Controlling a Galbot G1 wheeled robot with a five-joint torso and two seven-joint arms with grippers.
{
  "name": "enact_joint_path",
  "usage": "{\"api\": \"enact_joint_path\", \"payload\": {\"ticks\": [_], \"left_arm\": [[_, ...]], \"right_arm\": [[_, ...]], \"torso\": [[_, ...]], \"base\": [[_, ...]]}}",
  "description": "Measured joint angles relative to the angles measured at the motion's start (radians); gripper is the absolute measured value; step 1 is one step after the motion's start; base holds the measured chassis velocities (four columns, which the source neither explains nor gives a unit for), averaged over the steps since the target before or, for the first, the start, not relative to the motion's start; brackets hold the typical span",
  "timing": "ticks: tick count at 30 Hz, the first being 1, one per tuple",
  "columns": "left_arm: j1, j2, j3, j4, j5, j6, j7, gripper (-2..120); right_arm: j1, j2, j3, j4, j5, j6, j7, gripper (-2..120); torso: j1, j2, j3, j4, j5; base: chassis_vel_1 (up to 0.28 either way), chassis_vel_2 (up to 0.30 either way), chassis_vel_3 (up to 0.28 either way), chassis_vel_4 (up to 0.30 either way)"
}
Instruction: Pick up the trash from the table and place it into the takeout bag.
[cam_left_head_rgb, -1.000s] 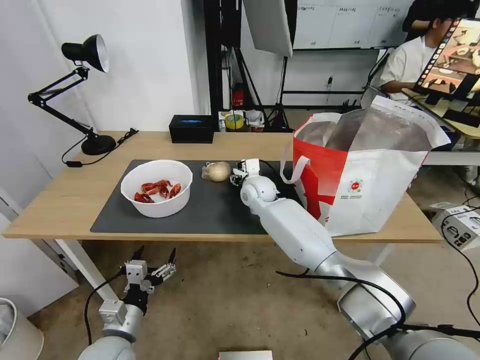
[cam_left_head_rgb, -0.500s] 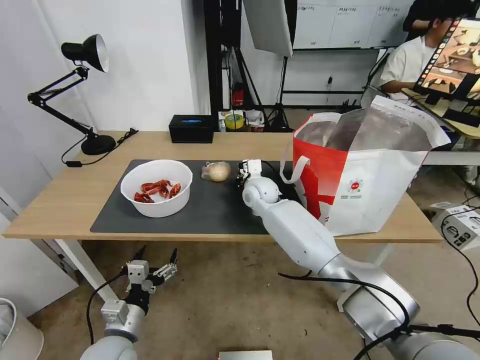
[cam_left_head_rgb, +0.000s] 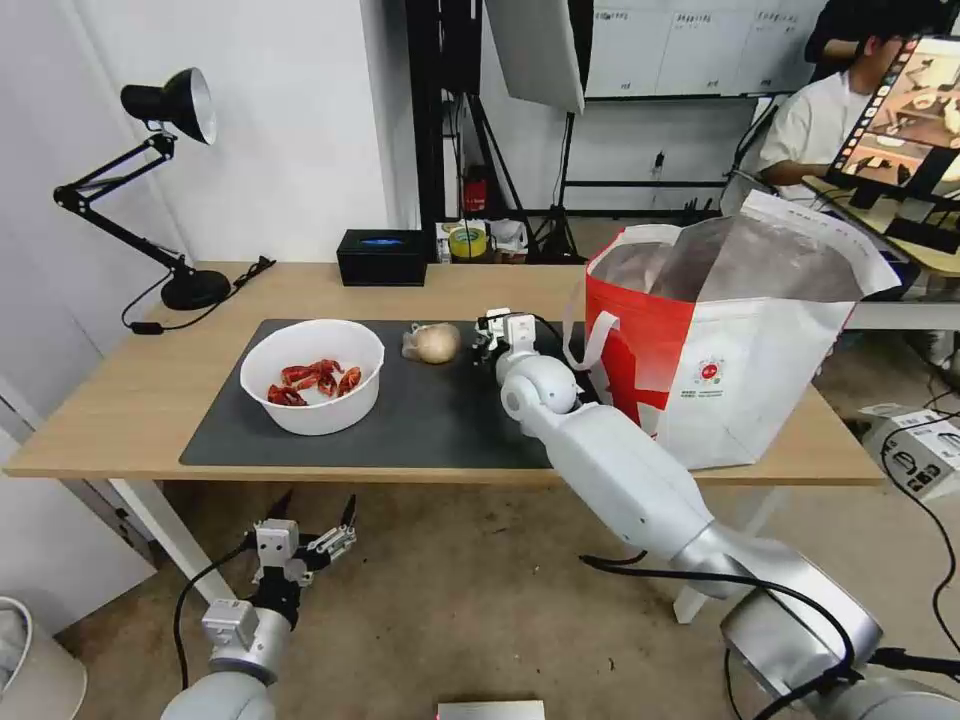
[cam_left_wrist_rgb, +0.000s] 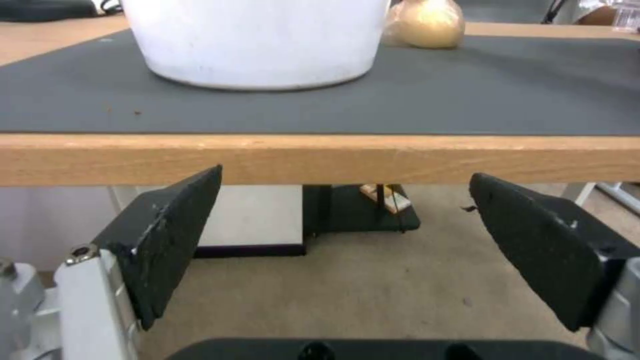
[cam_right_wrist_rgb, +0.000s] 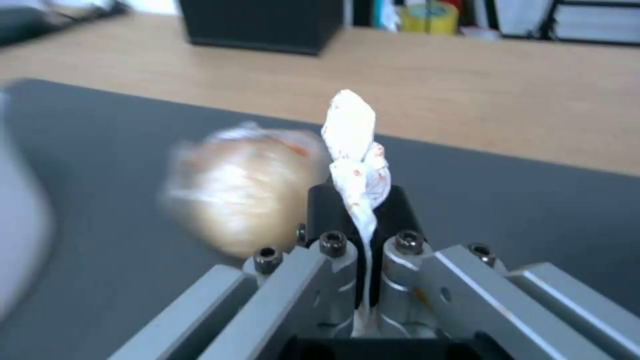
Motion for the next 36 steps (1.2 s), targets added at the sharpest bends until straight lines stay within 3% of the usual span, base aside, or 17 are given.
{"api": "enact_joint_path", "payload": {"ticks": [7,12,18,22,29,36], "left_arm": [[0.017,0.001,-0.009,-0.01,-0.001,0.0,-0.002,100],[0.019,-0.001,-0.008,-0.015,-0.001,0.0,-0.006,100],[0.027,-0.004,-0.008,-0.023,0.0,0.001,-0.013,100],[0.03,-0.009,0.001,-0.026,0.007,0.001,-0.016,100],[0.024,-0.004,0.012,-0.03,0.008,0.002,-0.017,100],[0.026,-0.004,0.033,-0.041,0.014,-0.007,0.006,100]], "right_arm": [[-0.081,-0.129,0.022,0.288,0.023,0.064,-0.027,0],[-0.129,-0.195,0.07,0.422,0.021,0.108,-0.042,0],[-0.191,-0.326,0.201,0.585,0.023,0.161,-0.051,0],[-0.241,-0.445,0.363,0.69,0.06,0.175,-0.028,0],[-0.293,-0.533,0.494,0.689,0.155,0.151,0.077,0],[-0.323,-0.556,0.546,0.67,0.288,0.112,0.216,0]], "torso": [[0.0,0.0,0.0,0.0002,0.0002],[0.0,0.0,0.0,0.0001,0.0002],[0.0,0.0,0.0,0.0,0.0003],[0.0,0.0,0.0,0.0,0.0003],[0.0,0.0,0.0,0.0,0.0003],[0.0,0.0,0.0,0.0,0.0003]], "base": [[0.0,0.0,0.0,0.0],[0.0,0.0,0.0,0.0],[0.0,0.0,0.0,0.0],[0.0,0.0,0.0,0.0],[0.0,0.0,0.0,0.0],[0.0,0.0,0.0,0.0]]}}
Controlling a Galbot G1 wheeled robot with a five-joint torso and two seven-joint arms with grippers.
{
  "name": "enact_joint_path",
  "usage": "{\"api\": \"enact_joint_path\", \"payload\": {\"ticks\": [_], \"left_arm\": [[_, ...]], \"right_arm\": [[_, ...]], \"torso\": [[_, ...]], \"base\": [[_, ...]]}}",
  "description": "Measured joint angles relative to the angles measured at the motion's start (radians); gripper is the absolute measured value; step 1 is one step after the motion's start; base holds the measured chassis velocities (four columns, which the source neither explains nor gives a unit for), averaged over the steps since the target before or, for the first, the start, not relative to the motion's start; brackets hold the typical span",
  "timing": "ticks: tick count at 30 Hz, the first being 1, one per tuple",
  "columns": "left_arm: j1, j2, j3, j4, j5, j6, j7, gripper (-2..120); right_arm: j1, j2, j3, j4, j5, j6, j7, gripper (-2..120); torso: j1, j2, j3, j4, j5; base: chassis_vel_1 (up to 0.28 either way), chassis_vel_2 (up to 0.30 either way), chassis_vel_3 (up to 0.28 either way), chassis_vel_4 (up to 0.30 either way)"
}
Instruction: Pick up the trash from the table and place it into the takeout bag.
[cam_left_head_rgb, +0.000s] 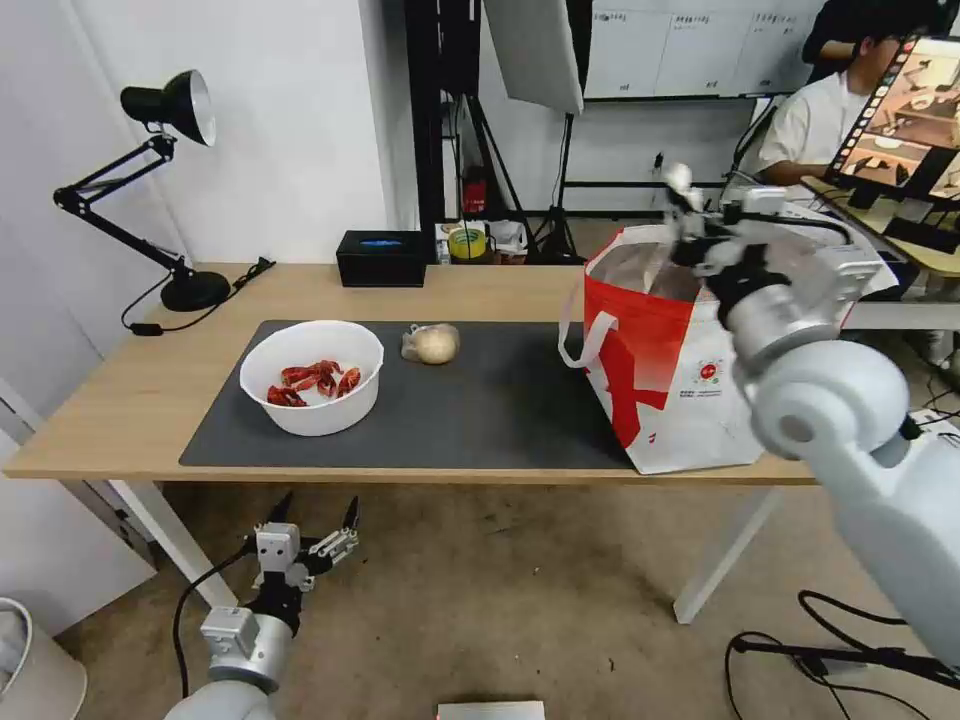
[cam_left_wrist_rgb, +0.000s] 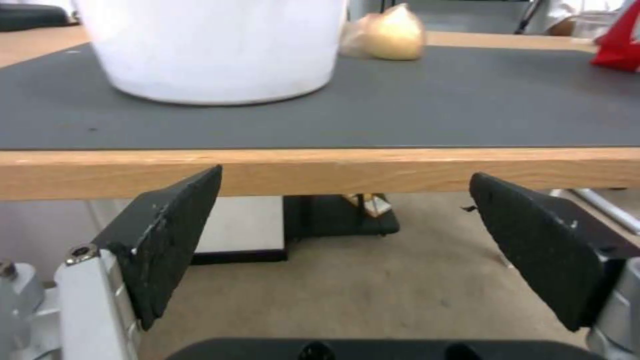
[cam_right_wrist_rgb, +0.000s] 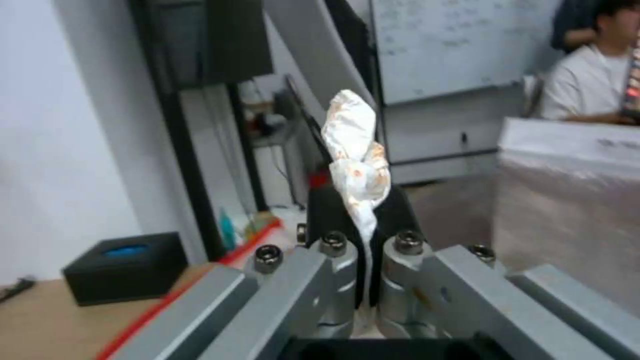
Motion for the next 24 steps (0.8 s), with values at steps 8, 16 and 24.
{"api": "enact_joint_path", "payload": {"ticks": [8,16,24], "left_arm": [[-0.004,0.011,0.007,-0.006,-0.002,0.0,0.002,100],[-0.01,0.008,0.011,0.0,-0.003,0.0,0.001,100],[-0.015,-0.003,0.019,0.005,-0.001,0.0,0.001,100]], "right_arm": [[-0.03,-0.002,0.018,-0.015,-0.001,-0.056,0.052,8],[-0.072,-0.003,0.042,-0.022,-0.044,-0.067,0.005,36],[-0.113,-0.005,0.059,-0.016,-0.063,-0.08,-0.027,66]], "torso": [[0.0,0.0,0.0,0.0002,-0.0002],[0.0,0.0,0.0,0.0001,-0.0002],[0.0,0.0,0.0,0.0001,-0.0002]], "base": [[0.0,0.0,0.0,0.0],[0.0,0.0,0.0,0.0],[0.0,0.0,0.0,0.0]]}}
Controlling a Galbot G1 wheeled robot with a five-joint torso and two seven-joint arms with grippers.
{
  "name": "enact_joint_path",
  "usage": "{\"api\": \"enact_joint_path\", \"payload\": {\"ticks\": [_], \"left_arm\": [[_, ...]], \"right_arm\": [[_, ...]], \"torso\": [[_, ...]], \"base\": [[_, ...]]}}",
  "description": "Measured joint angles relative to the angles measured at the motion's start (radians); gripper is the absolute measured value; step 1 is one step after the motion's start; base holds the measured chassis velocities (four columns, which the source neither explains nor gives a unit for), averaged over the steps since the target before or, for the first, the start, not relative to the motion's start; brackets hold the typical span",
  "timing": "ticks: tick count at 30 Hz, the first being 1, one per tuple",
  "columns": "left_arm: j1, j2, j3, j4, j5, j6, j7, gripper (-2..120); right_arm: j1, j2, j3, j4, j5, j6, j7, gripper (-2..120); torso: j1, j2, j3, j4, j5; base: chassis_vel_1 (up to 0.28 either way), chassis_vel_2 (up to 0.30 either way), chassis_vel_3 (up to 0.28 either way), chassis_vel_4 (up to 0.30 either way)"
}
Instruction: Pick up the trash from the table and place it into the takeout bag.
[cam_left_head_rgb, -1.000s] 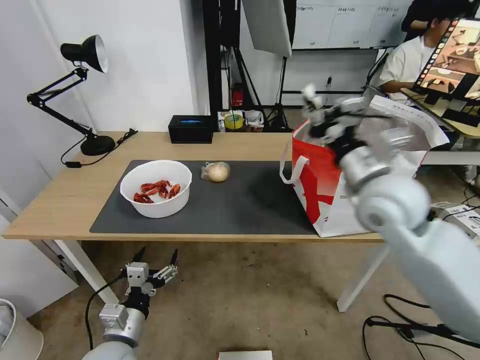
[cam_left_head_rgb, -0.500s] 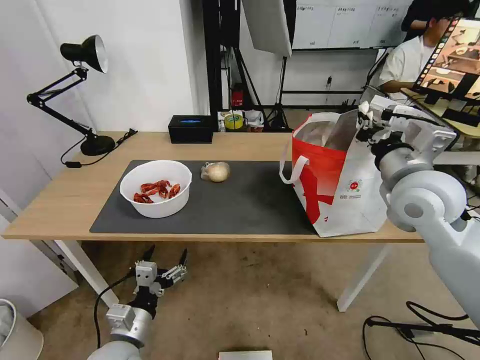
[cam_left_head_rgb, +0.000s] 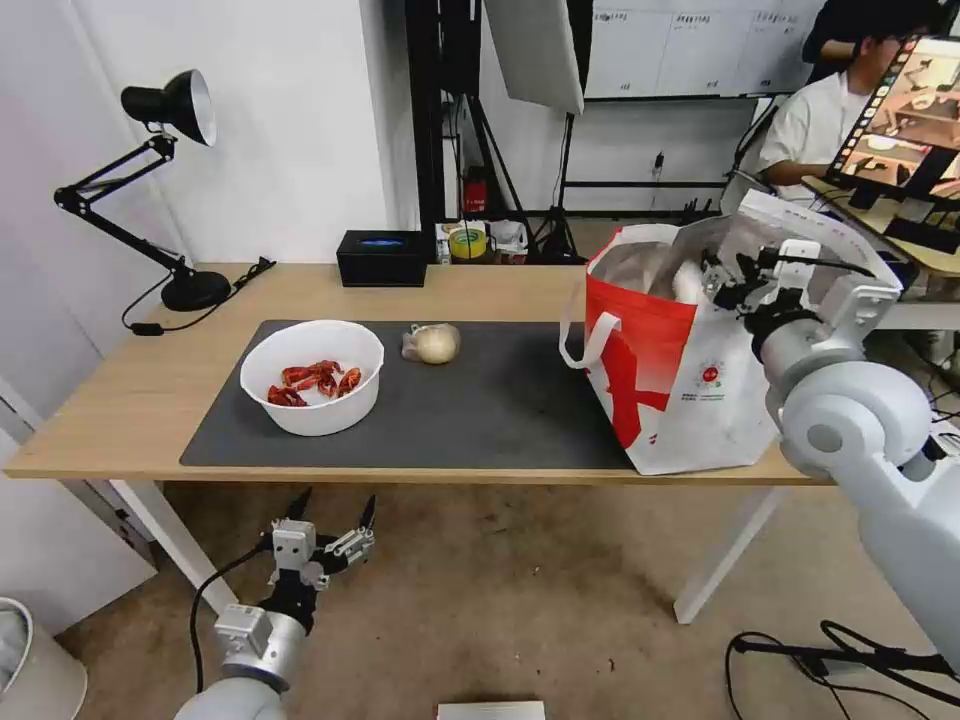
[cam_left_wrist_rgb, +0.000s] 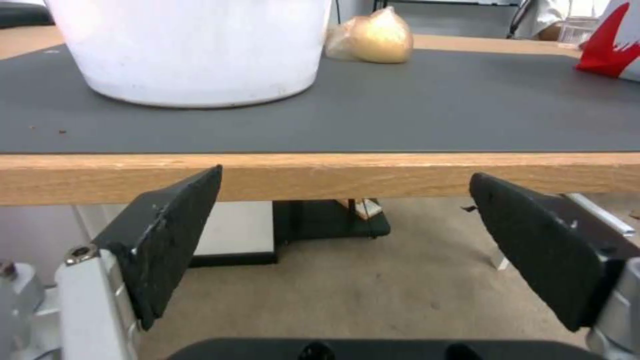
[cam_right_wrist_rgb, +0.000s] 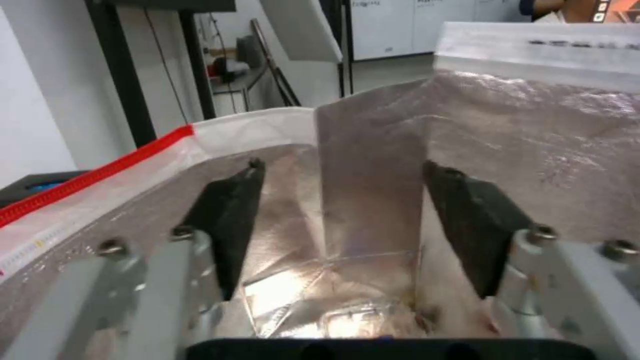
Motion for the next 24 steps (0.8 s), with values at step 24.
{"api": "enact_joint_path", "payload": {"ticks": [24], "left_arm": [[-0.025,-0.053,-0.005,0.022,0.018,-0.001,-0.002,100]], "right_arm": [[-0.116,-0.005,0.026,0.174,0.077,0.198,-0.361,100]], "torso": [[0.0,0.0,0.0,0.0,0.0]], "base": [[0.0,0.0,0.0,0.0]]}}
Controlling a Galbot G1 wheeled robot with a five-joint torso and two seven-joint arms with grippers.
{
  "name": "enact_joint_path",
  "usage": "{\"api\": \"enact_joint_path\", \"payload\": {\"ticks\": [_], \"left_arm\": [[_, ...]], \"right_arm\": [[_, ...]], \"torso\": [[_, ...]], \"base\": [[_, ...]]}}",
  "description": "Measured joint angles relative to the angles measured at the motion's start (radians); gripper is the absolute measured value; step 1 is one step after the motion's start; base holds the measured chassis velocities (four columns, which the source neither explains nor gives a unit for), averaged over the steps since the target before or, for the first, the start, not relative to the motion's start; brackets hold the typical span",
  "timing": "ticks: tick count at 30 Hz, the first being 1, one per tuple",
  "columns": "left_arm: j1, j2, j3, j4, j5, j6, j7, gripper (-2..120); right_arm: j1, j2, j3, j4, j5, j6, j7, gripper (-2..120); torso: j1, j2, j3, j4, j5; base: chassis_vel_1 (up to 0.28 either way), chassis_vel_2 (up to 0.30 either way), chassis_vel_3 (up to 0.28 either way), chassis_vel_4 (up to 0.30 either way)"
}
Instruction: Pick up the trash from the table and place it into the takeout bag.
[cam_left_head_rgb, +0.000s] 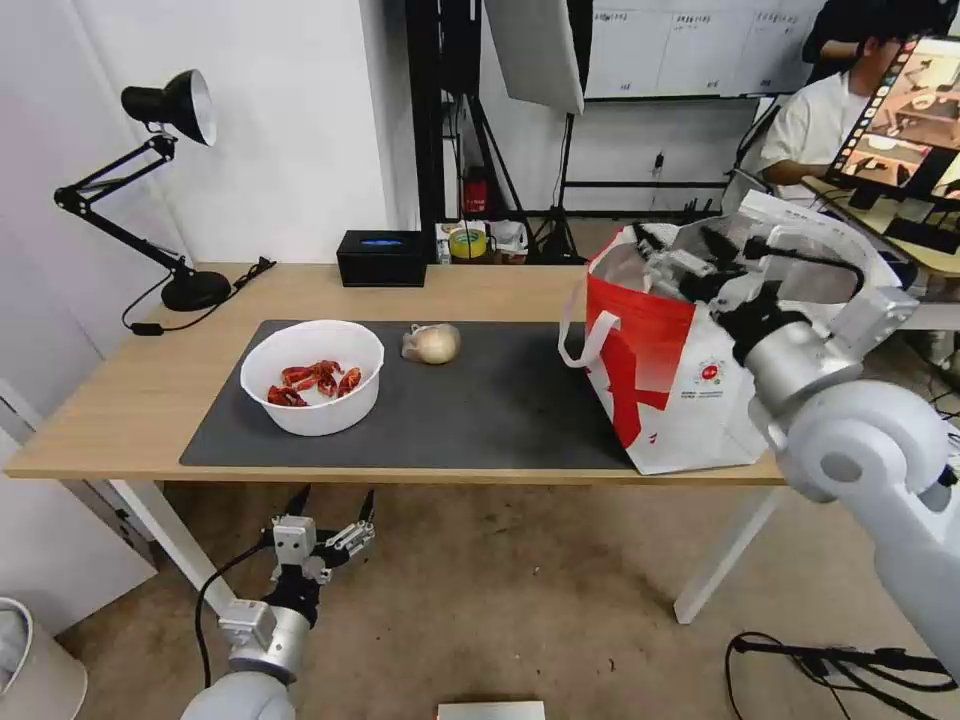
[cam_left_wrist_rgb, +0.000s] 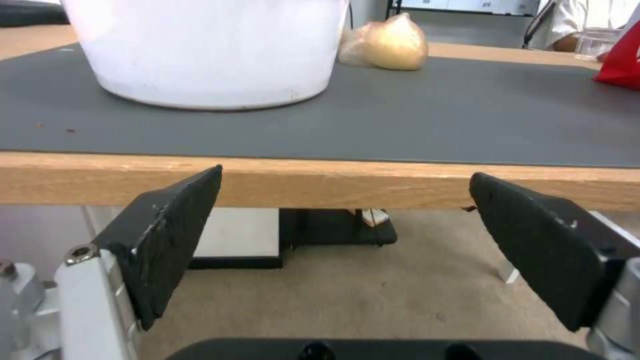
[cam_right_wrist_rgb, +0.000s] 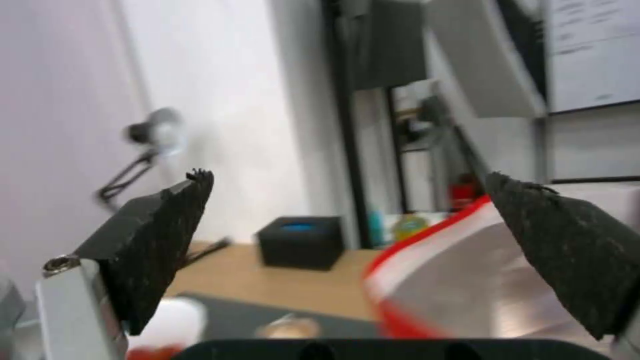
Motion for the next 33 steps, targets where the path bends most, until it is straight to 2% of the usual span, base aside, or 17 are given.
{"api": "enact_joint_path", "payload": {"ticks": [8,14,16,22,24,33], "left_arm": [[0.001,-0.013,-0.011,-0.005,0.004,-0.003,-0.001,100],[0.017,-0.023,-0.028,-0.021,0.004,-0.013,0.002,100],[0.028,-0.025,-0.032,-0.025,0.007,-0.019,0.005,100],[0.04,-0.027,-0.046,-0.027,0.008,-0.03,0.008,100],[0.045,-0.029,-0.053,-0.027,0.008,-0.034,0.011,100],[0.048,-0.046,-0.054,-0.015,0.025,-0.041,0.015,100]], "right_arm": [[-0.137,-0.008,-0.002,0.067,-0.073,-0.001,-0.064,100],[-0.269,-0.003,-0.014,0.106,-0.168,0.008,-0.071,100],[-0.333,0.002,-0.023,0.111,-0.245,0.024,-0.077,100],[-0.457,0.03,-0.053,0.094,-0.394,0.085,-0.104,100],[-0.513,0.061,-0.075,0.068,-0.471,0.124,-0.112,100],[-0.577,0.131,-0.119,0.005,-0.566,0.177,-0.093,100]], "torso": [[0.0,0.0,0.0,0.0,-0.0001],[0.0,0.0,0.0,0.0,0.0],[0.0,0.0,0.0,0.0,-0.0001],[0.0,0.0,0.0,0.0,0.0],[0.0,0.0,0.0,-0.0001,-0.0001],[0.0,0.0,0.0,0.0,0.0]], "base": [[0.0,0.0,0.0,0.0],[0.0,0.0,0.0,0.0],[0.0,0.0,0.0,0.0],[0.0,0.0,0.0,0.0],[0.0,0.0,0.0,0.0],[0.0,0.0,0.0,0.0]]}}
